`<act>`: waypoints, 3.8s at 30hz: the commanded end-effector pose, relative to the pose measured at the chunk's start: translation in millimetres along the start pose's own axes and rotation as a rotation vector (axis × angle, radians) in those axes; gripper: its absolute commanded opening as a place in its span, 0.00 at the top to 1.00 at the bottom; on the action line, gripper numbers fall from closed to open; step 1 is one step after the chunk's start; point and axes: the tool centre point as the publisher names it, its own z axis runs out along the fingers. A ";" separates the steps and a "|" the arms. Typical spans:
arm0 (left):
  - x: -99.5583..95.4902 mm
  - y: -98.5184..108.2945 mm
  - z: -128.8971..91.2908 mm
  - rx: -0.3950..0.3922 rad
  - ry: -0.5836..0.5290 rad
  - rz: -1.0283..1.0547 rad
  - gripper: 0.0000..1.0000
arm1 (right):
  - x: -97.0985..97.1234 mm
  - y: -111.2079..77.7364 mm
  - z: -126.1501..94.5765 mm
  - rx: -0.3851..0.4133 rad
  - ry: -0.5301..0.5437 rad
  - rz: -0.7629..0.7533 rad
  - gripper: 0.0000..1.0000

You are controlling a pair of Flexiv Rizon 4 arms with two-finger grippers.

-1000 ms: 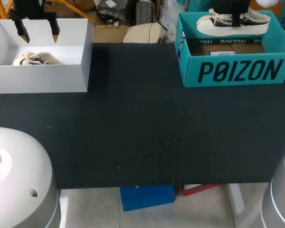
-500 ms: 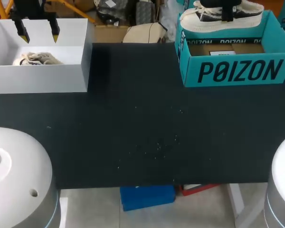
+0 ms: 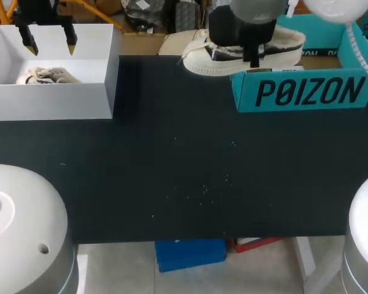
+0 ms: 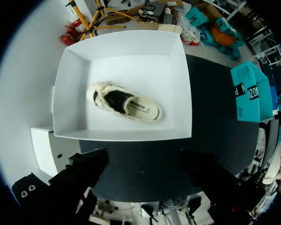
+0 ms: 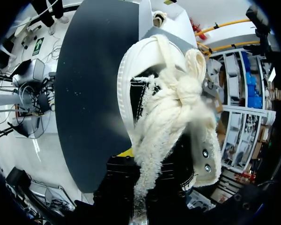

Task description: Take the shoe out of the shoebox, open the shoe tongue, remove and reinsert the insole, then place the shoe into the shoebox

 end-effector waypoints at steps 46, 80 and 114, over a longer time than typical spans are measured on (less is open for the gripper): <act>0.1 0.2 -0.2 -0.001 -0.002 -0.001 0.00 | 194.7 201.9 207.9 -0.001 0.101 0.090 0.00; 0.1 0.2 -0.2 -0.001 -0.002 -0.001 0.00 | 97.7 88.6 56.6 -0.695 0.191 -0.267 0.00; 0.1 0.2 -0.2 -0.001 -0.002 -0.001 0.00 | 94.5 23.4 81.6 -0.771 0.117 -0.294 0.00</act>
